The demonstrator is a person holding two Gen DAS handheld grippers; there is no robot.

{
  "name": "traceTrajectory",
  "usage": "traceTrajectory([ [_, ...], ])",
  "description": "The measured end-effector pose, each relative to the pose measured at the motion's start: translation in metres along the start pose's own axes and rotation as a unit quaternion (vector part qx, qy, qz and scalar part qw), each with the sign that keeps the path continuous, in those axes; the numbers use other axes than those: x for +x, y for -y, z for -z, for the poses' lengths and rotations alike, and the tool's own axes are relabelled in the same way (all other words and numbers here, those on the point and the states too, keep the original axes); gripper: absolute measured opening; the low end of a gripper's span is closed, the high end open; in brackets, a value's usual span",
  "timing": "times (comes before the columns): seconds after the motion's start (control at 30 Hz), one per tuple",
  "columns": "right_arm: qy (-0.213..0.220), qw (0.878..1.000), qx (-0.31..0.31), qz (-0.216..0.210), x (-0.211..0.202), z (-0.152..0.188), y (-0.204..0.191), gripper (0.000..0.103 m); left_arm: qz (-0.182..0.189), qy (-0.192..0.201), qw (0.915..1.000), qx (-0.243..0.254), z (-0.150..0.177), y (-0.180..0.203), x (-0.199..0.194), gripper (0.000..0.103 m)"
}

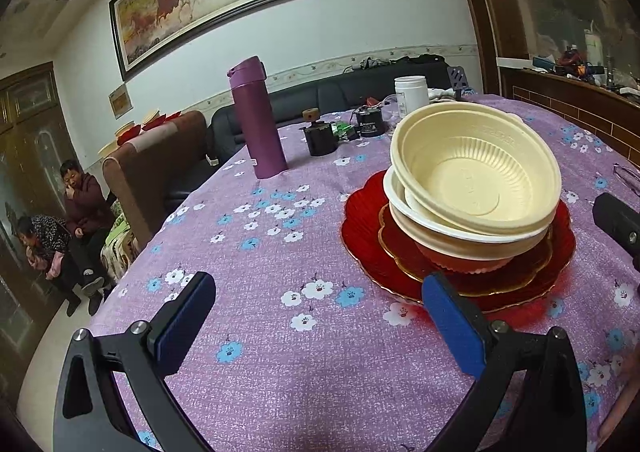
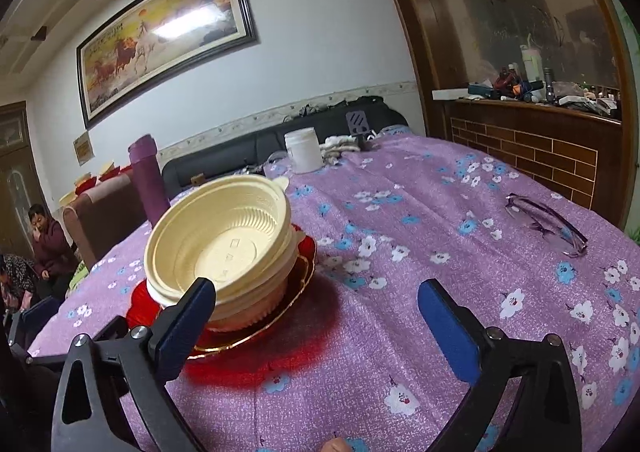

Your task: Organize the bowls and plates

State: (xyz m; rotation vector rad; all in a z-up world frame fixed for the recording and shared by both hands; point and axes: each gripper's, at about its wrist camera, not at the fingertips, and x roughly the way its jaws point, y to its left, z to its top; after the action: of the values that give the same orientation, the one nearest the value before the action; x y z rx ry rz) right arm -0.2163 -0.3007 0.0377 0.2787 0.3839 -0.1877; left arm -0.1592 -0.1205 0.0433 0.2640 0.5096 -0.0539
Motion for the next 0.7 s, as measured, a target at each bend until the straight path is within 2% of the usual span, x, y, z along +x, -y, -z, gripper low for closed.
traceTrajectory([
  [0.4, -0.005, 1.000, 0.015, 0.000, 0.0005, 0.0012, 0.0043, 0.102, -0.013, 0.000, 0.9997, 0.018, -0.0001, 0.0063, -0.0002, 0.103],
  [0.7, -0.012, 1.000, 0.015, 0.003, 0.0018, 0.0015, 0.0039, 0.103, -0.011, -0.006, 0.9998, 0.013, -0.0005, 0.0060, 0.0017, 0.103],
])
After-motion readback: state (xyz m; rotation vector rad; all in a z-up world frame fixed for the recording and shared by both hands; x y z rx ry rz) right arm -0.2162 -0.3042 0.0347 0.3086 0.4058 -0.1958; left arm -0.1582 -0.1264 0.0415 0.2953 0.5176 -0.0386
